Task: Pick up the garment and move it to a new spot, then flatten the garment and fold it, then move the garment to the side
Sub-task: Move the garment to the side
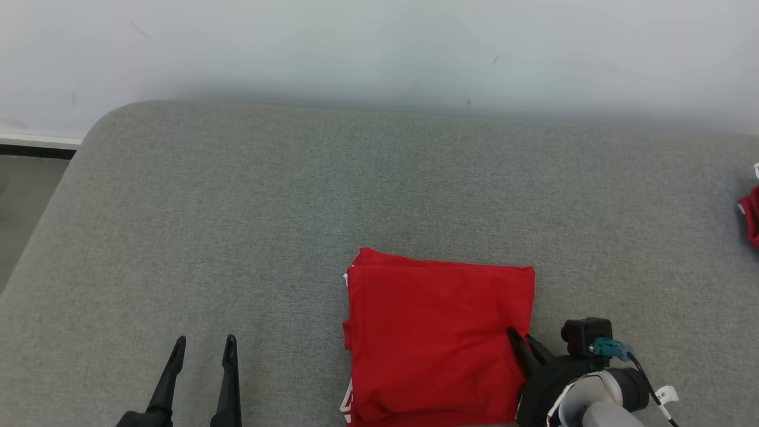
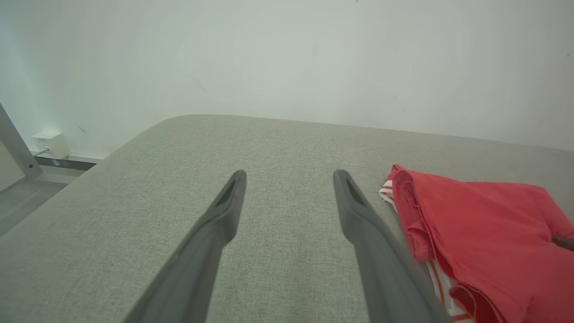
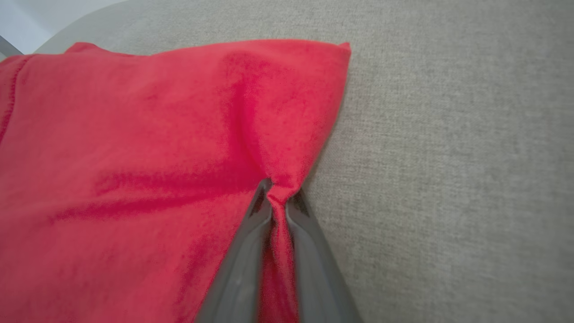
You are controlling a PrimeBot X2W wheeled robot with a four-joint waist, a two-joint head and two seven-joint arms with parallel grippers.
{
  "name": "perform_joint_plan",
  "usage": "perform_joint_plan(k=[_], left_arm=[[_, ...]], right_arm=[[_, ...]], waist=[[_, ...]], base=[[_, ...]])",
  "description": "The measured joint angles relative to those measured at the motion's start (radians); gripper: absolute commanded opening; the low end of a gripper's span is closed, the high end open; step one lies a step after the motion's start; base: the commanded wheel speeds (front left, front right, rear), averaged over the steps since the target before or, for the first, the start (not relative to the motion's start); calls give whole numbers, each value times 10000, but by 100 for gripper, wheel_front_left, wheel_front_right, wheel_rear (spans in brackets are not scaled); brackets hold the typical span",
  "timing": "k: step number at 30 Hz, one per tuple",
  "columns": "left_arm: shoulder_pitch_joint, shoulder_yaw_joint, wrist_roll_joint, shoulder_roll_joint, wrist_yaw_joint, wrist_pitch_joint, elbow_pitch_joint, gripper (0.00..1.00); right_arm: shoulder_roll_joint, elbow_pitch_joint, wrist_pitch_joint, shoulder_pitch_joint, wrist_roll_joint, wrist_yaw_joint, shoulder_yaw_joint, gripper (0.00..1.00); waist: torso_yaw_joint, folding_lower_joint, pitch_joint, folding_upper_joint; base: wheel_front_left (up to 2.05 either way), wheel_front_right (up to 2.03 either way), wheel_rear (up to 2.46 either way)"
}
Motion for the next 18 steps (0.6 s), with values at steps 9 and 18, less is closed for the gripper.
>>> perform_joint_plan(k=[9, 18], left_arm=[[-616, -115, 4, -36, -52, 0, -54, 100], [-1391, -265, 111, -79, -36, 0, -533, 100]], right_arm=[[-713, -15, 13, -1817, 215, 2, 763, 0], [-2999, -1120, 794, -4478, 468, 2, 1710, 0]], waist=[[-326, 1, 493, 1], [-902, 2, 1730, 1]], base=[[0, 0, 0], [0, 0, 0]])
